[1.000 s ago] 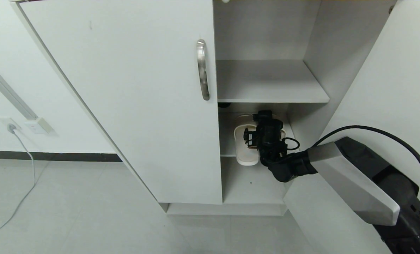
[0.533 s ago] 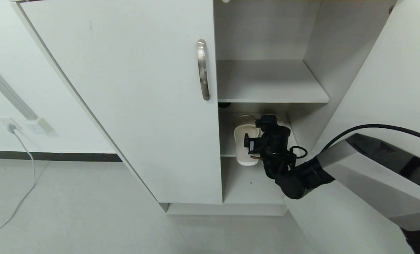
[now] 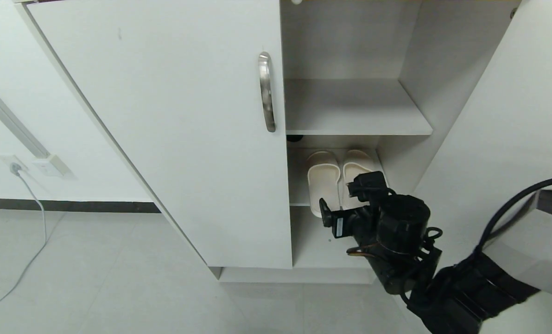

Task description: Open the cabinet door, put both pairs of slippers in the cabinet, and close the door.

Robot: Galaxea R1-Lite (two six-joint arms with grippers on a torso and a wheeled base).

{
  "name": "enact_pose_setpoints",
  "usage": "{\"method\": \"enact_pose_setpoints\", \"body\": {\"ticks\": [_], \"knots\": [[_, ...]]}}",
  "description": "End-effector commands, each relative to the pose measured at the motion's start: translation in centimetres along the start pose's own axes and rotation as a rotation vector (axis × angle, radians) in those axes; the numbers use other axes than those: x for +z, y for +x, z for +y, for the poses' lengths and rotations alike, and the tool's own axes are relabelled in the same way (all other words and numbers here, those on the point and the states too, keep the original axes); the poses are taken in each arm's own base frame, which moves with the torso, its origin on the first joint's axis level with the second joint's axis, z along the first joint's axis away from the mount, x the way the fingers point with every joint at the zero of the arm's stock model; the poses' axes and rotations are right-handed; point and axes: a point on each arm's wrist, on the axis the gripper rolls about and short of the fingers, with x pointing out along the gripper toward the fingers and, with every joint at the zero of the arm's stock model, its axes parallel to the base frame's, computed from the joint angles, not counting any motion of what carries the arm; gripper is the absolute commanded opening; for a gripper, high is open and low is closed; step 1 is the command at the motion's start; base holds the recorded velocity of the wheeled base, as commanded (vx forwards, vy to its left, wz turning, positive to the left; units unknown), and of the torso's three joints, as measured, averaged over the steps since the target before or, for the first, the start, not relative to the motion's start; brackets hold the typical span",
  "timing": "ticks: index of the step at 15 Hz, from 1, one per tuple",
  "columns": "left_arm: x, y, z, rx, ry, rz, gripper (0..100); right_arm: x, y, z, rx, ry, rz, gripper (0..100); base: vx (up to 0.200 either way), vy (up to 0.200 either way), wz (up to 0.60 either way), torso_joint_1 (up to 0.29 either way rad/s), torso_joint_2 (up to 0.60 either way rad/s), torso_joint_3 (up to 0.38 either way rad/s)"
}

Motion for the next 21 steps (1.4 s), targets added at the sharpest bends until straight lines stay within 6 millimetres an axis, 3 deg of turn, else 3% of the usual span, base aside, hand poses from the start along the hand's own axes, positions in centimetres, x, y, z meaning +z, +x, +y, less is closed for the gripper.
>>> {"method": "enact_pose_setpoints", "body": {"ticks": [1,4,11,21], "knots": [[0.0,0.0,0.0,0.001,-0.001,0.001,0,2.2,-5.1,0.9,0.132,0.010,-0.017,100,0.000,0.000,0.00,0.000,0.00,0.000],[0.0,0.0,0.0,0.000,0.000,-0.001,0,1.9,-7.1,1.8,0.194,-0.001,0.004,100,0.000,0.000,0.00,0.000,0.00,0.000],[0.0,0.0,0.0,0.000,-0.001,0.002,0,2.0,-7.1,1.9,0.192,-0.012,-0.001,100,0.000,0.000,0.00,0.001,0.00,0.026],[0.0,0.0,0.0,0.000,-0.003,0.001,0,1.9,-7.1,1.9,0.192,-0.029,0.000,100,0.000,0.000,0.00,0.001,0.00,0.187]]}}
